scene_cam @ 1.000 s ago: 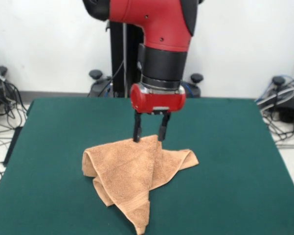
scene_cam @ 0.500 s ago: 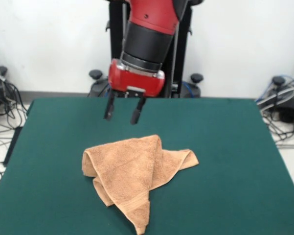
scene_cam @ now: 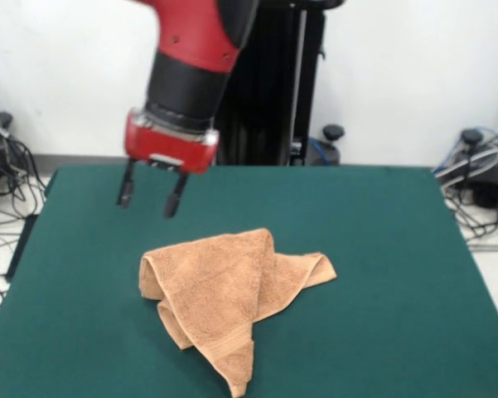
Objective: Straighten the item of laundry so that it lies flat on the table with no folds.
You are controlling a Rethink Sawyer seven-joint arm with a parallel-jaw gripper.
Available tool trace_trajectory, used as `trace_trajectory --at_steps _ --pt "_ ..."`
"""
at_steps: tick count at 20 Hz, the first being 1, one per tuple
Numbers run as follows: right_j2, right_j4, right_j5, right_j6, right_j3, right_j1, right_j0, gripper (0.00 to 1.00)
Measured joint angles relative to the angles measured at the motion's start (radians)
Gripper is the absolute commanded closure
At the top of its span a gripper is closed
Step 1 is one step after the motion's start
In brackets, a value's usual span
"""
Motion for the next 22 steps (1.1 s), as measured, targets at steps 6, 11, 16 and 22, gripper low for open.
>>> trace_trajectory --at_steps 6,11,16,22 --pt "0.014 0.0 -0.002 0.0 -0.033 0.075 -0.059 0.0" --pt "0.015 0.007 -0.026 0.0 -0.036 0.104 -0.06 0.0" --pt "0.017 0.054 -0.116 0.0 -0.033 0.131 -0.048 0.0" --pt "0.058 0.137 -0.222 0.0 -0.009 0.14 -0.086 0.0"
